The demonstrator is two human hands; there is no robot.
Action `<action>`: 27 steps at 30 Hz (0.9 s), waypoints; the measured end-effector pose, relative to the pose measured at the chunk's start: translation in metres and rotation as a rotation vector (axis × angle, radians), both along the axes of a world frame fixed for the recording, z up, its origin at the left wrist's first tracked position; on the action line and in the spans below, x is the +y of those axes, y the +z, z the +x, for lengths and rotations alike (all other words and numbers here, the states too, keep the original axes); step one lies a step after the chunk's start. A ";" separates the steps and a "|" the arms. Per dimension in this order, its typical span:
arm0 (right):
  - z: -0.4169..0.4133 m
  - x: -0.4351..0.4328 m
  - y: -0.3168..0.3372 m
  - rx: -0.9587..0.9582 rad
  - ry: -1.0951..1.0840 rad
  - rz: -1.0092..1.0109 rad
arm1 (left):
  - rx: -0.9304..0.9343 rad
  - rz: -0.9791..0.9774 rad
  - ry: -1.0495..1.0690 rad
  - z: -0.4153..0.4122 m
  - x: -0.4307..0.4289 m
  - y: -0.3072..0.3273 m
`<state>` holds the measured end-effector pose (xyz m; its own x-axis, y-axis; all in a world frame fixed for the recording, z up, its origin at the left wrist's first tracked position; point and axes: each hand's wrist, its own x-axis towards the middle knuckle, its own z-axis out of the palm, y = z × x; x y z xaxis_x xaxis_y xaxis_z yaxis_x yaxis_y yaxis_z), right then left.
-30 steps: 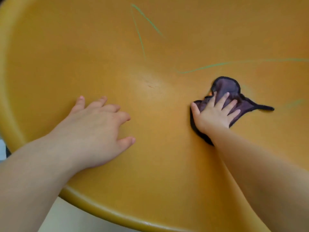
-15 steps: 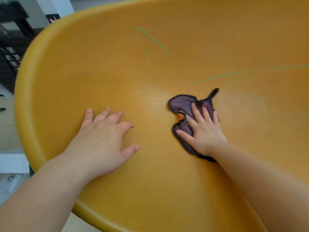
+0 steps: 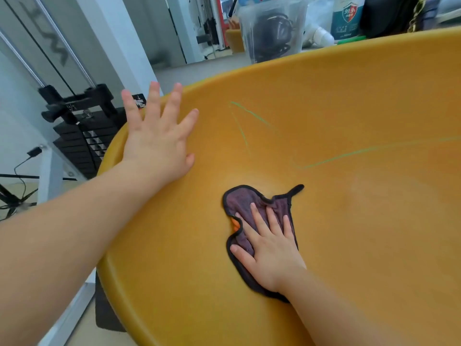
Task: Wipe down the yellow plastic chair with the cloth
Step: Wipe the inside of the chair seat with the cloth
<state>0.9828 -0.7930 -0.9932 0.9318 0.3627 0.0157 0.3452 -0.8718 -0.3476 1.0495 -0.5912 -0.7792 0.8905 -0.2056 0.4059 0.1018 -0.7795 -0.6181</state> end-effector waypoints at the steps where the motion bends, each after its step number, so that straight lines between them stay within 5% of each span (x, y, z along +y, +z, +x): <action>1: -0.001 0.001 0.001 0.003 0.004 0.011 | -0.024 -0.024 0.044 0.005 0.003 0.001; 9: -0.001 0.000 0.006 0.017 -0.011 0.014 | -0.092 -0.206 0.192 0.018 -0.004 -0.002; 23: -0.058 -0.014 0.014 0.145 -0.049 0.013 | 0.176 -0.171 0.242 -0.093 0.003 0.039; 27: -0.039 0.005 0.024 0.145 -0.158 0.059 | 0.258 -0.011 0.168 -0.102 0.012 0.068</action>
<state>0.9434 -0.7878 -0.9693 0.9711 0.2143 -0.1051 0.1487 -0.8876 -0.4360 0.9475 -0.5790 -0.7115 0.9857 -0.0432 0.1631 0.0708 -0.7718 -0.6319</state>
